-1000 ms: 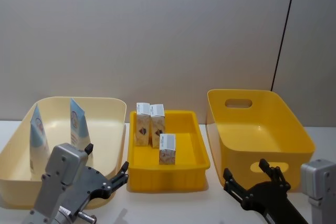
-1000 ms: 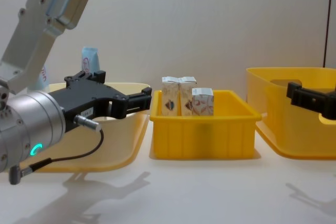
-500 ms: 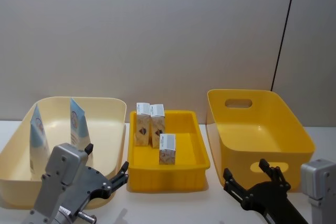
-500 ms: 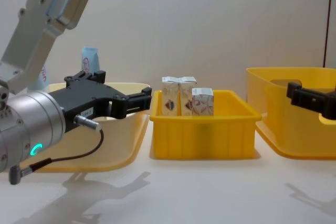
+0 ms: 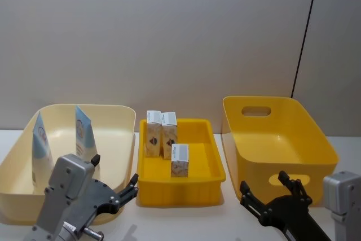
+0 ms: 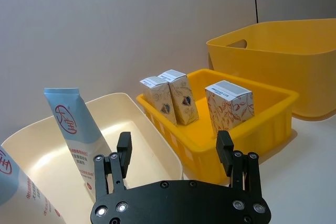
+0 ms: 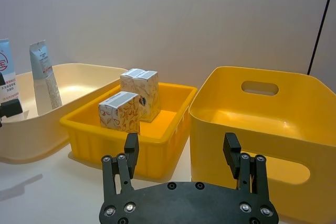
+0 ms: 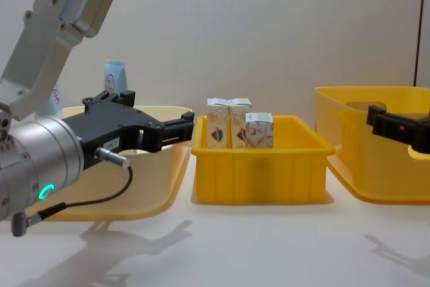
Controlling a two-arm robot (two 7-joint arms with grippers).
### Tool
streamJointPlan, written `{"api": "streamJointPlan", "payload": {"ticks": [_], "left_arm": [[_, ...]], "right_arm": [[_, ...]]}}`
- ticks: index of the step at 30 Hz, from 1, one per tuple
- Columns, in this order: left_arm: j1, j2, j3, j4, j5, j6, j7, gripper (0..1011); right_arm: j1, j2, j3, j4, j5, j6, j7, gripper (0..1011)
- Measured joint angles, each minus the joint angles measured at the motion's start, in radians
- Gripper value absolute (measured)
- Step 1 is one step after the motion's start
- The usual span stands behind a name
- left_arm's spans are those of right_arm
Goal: Bimanual collaborative sorting of washing and personal care products
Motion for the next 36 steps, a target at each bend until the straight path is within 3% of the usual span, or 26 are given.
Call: {"api": "streamJointPlan", "payload": {"ticks": [9,19,25,33,36], "left_arm": [[0.000,0.000,0.000,0.000,0.000,0.000,0.000,1003],[0.000,0.000,0.000,0.000,0.000,0.000,0.000,1003],[0.000,0.000,0.000,0.000,0.000,0.000,0.000,1003],[0.000,0.000,0.000,0.000,0.000,0.000,0.000,1003],[0.000,0.000,0.000,0.000,0.000,0.000,0.000,1003]], "right_arm": [[0.023,0.000,-0.013,-0.008,-0.013,0.045,0.004,1001],[0.106,-0.026,-0.062,-0.036,-0.029,0.230,0.003,1001],[0.186,-0.079,-0.099,-0.029,-0.044,0.395,-0.032,1001],[0.274,-0.156,-0.129,0.021,-0.071,0.522,-0.095,1001],[0.328,-0.207,-0.144,0.068,-0.093,0.577,-0.138,1001]]}}
